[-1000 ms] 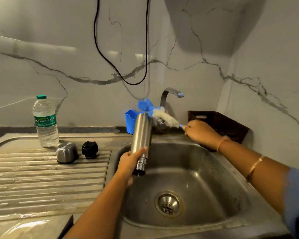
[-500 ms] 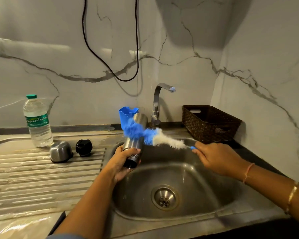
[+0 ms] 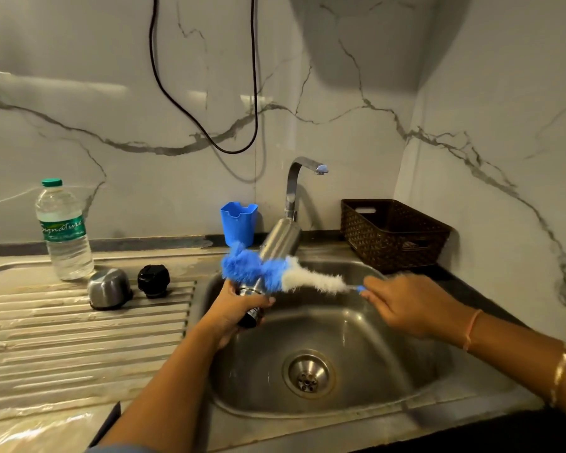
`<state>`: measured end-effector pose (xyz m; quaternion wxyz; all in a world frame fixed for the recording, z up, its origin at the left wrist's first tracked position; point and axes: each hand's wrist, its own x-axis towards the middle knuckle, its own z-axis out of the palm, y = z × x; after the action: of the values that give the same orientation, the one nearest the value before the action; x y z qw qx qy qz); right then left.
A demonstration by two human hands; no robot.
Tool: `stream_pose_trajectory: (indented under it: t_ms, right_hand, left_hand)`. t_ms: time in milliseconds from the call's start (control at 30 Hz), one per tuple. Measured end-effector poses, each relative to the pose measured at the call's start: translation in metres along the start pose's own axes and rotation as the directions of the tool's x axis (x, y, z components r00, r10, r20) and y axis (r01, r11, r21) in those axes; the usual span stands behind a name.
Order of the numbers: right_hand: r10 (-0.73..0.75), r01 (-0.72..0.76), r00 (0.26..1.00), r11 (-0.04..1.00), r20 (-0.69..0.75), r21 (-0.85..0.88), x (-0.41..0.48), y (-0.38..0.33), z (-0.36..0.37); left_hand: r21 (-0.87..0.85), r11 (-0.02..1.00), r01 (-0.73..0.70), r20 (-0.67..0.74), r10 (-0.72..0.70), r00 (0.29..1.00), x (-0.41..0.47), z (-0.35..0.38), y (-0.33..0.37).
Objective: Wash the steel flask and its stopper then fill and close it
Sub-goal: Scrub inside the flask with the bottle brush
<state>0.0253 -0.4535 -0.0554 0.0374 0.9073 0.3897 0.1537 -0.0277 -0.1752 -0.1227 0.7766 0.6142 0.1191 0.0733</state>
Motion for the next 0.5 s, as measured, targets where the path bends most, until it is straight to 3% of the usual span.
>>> stream_pose_trajectory:
  t_ms: [167, 367, 500]
  right_hand:
    - [0.276, -0.280, 0.958, 0.959, -0.083, -0.043, 0.027, 0.029, -0.013]
    - [0.066, -0.070, 0.996, 0.996, 0.064, 0.061, -0.004, -0.025, -0.010]
    - [0.151, -0.150, 0.988, 0.988, 0.014, -0.042, 0.009, -0.010, -0.016]
  left_hand:
    - [0.363, 0.914, -0.180, -0.061, 0.216, 0.975, -0.002, 0.005, 0.001]
    - [0.568, 0.801, -0.188, -0.152, 0.327, 0.933, -0.002, 0.002, -0.003]
    - [0.610, 0.768, -0.196, -0.148, 0.354, 0.924, -0.004, 0.002, -0.002]
